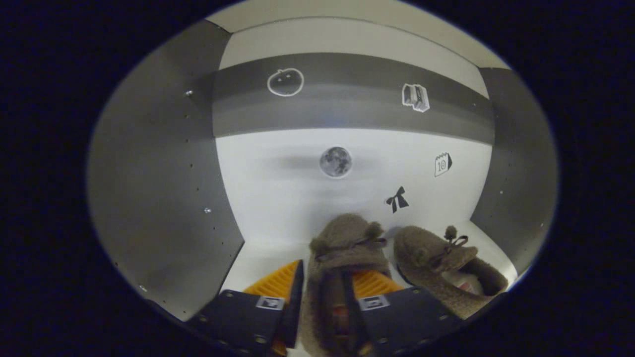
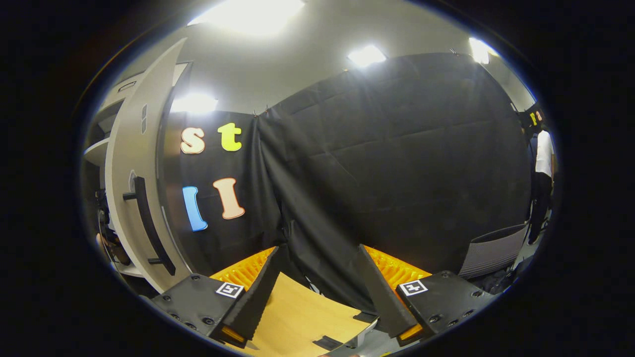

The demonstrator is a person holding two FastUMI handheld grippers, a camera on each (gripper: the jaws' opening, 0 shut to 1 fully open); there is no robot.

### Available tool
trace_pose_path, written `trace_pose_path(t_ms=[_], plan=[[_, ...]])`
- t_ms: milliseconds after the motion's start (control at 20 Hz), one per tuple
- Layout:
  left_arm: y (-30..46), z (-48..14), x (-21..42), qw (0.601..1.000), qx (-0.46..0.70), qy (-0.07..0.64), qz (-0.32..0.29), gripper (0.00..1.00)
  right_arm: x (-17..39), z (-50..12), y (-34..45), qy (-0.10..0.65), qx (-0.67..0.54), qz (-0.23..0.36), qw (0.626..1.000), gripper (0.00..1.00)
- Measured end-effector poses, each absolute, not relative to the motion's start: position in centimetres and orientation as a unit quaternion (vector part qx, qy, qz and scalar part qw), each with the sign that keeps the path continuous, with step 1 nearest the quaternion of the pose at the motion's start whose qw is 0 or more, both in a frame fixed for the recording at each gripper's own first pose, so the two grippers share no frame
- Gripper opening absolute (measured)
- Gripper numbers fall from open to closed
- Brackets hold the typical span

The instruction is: Grab one shoe with the right hand and put it into the shoe cabinet, grab the other shoe with the left hand and put it into the shoe cabinet; then close the right door with the right hand and the left door with the left hand.

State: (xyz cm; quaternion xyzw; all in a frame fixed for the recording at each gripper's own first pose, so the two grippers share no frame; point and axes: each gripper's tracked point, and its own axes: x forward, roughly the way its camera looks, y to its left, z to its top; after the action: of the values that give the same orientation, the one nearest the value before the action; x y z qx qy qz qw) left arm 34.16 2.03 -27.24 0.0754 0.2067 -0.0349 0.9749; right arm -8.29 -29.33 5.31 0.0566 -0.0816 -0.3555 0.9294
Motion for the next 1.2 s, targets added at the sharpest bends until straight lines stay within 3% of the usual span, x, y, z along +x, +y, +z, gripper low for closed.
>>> trace_pose_path(t_ms=[100,150,200,250,350,400,450,500,700,750,800,850,1200], plan=[[2.7,-26.8,33.9,0.976,0.09,0.198,-0.026,0.81,-8.1,5.4,-29.4,-0.082,0.057,-0.355,0.93,0.98],[2.6,-26.5,33.4,0.976,0.086,0.197,-0.028,0.87,-8.1,5.4,-29.5,-0.083,0.058,-0.355,0.929,0.98],[2.4,-26.1,32.7,0.977,0.077,0.196,-0.032,0.79,-8.0,5.5,-29.6,-0.084,0.059,-0.355,0.929,0.98],[2.3,-25.8,32.0,0.978,0.072,0.192,-0.035,0.79,-7.9,5.7,-29.8,-0.084,0.061,-0.356,0.929,0.98],[1.9,-24.3,30.3,0.981,0.071,0.174,-0.042,0.97,-7.9,6.2,-30.2,-0.088,0.061,-0.356,0.928,0.98],[1.6,-23.3,29.6,0.983,0.073,0.161,-0.046,0.91,-7.9,6.6,-30.5,-0.092,0.059,-0.356,0.928,0.98],[1.5,-22.2,28.6,0.985,0.075,0.149,-0.047,0.98,-7.9,6.9,-30.8,-0.094,0.057,-0.356,0.928,0.98],[1.3,-21.2,27.8,0.986,0.077,0.138,-0.048,0.9,-7.7,7.3,-31.0,-0.096,0.056,-0.353,0.929,0.98],[0.5,-16.1,23.9,0.995,0.062,0.058,-0.043,0.91,-6.6,8.9,-30.6,-0.103,0.057,-0.325,0.938,0.98],[0.4,-15.2,22.7,0.996,0.06,0.043,-0.045,0.98,-6.2,9.4,-30.4,-0.107,0.056,-0.315,0.941,0.98],[0.4,-14.4,21.5,0.997,0.057,0.031,-0.046,0.83,-5.7,9.8,-30.2,-0.108,0.053,-0.307,0.944,0.98],[0.3,-14.0,20.4,0.997,0.052,0.023,-0.046,0.98,-5.4,10.1,-30.0,-0.109,0.049,-0.299,0.947,0.98],[1.4,-13.7,12.2,0.998,0.033,-0.029,-0.042,0.98,-2.1,12.8,-28.0,-0.114,0.029,-0.235,0.965,0.98]])
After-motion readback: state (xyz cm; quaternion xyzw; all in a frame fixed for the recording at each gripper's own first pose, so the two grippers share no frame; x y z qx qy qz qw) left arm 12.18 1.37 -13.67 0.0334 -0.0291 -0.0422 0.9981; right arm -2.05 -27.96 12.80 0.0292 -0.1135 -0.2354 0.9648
